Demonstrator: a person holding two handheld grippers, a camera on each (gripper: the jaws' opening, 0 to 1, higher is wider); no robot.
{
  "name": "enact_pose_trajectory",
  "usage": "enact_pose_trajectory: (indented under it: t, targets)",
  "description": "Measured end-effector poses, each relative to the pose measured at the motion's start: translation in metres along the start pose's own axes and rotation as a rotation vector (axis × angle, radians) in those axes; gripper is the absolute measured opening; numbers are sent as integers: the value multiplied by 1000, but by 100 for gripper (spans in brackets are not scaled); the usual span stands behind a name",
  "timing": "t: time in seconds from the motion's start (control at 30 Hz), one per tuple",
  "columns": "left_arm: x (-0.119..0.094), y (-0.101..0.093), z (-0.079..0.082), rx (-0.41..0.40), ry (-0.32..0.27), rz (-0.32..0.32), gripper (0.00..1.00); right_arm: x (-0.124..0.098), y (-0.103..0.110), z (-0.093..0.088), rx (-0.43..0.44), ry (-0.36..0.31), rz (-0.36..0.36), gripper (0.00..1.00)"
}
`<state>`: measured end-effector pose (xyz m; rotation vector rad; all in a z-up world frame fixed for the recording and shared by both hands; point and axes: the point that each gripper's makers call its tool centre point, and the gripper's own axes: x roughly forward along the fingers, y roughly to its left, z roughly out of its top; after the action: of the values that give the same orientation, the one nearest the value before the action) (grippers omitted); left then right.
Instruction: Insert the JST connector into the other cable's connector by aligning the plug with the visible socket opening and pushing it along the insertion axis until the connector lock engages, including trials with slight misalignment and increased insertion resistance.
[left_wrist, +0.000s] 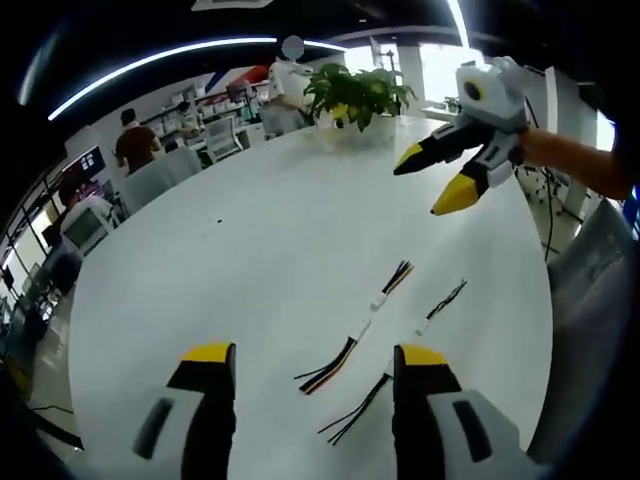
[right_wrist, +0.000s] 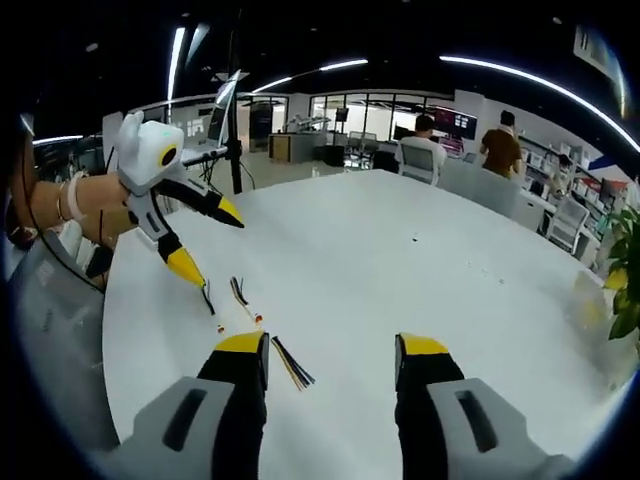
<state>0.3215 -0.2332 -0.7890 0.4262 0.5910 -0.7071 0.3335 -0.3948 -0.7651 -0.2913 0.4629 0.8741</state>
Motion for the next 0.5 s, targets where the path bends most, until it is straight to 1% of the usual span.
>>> enact_pose_trajectory:
  t: [0.07,0.13,0.23,0.3,0.37,0.5]
  targets:
    - [2,-4,-3,-5,5,-8,60,4,2,-2,2,-1,15,48]
    - [5,-6,-7,-15,9,-21,60,8,6,-2,23,-5,37,48]
    - [10,-7,-10,-28,10,-38,59,14,9,-5,20,1,53,48]
    - [13,-6,-11,-36,9,-40,60,17,13,-3,18,0,63,47]
    - [17,-4,-11,-44,9,-39,60,21,17,0,5,-23,88,46]
    - [23,-3,-9,-39,-6,-50,58,30,23,-2,-16,-23,123,44]
